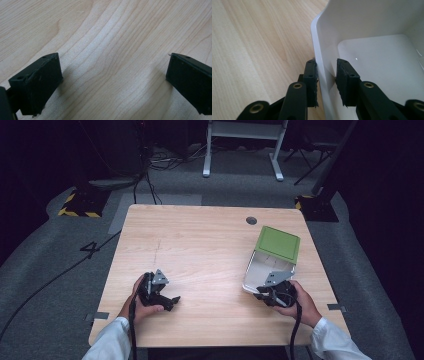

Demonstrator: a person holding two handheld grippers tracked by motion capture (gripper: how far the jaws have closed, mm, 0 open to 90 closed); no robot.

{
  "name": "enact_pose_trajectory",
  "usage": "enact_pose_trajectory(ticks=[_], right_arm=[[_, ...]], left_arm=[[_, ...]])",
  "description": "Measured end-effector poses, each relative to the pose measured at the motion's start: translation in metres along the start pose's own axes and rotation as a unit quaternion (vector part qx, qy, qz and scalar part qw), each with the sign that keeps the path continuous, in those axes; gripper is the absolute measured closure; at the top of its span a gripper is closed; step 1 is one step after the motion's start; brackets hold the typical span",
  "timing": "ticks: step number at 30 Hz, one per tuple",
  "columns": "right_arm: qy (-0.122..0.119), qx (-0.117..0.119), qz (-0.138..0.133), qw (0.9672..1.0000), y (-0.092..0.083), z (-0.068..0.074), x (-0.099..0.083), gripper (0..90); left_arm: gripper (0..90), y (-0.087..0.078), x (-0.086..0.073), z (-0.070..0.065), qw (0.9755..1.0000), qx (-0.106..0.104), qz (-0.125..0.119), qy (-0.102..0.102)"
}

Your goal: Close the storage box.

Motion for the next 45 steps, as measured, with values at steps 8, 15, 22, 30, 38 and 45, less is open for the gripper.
enact_pose_trajectory(ticks=[8,15,22,30,38,45], right_arm=[[0.011,-0.006,-0.019,0.9997,-0.01,-0.026,0.003,71.4],[0.018,-0.036,-0.023,0.9989,-0.015,-0.047,0.003,68.6],[0.024,-0.061,-0.019,0.9977,-0.017,-0.06,-0.001,67.8],[0.027,-0.078,-0.013,0.9965,-0.019,-0.068,-0.003,68.5],[0.037,-0.08,-0.02,0.9959,-0.02,-0.073,-0.002,70.7],[0.037,-0.076,-0.021,0.9962,-0.022,-0.074,-0.003,71.1]], left_arm=[[0.5,0.0,0.0,0.0,1.0,0.0,0.0,0.0],[0.5,0.0,0.0,0.0,1.0,0.0,0.001,0.0],[0.5,0.0,0.0,0.0,1.0,0.0,0.001,0.0],[0.5,0.0,0.0,0.0,1.0,-0.001,0.001,0.0],[0.5,0.0,0.0,0.0,1.0,-0.001,0.001,0.0],[0.5,0.0,0.0,0.0,1.0,0.0,0.001,0.0]])
Point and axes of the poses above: each handheld gripper's, and its own axes: y roughly forward along the jaws, x roughly out of its top, z roughly to its left, the point moved 10 cm from there along y, roughly forward along the jaws, and after that the axes turned 12 degrees about x, right-handed, at the moved point
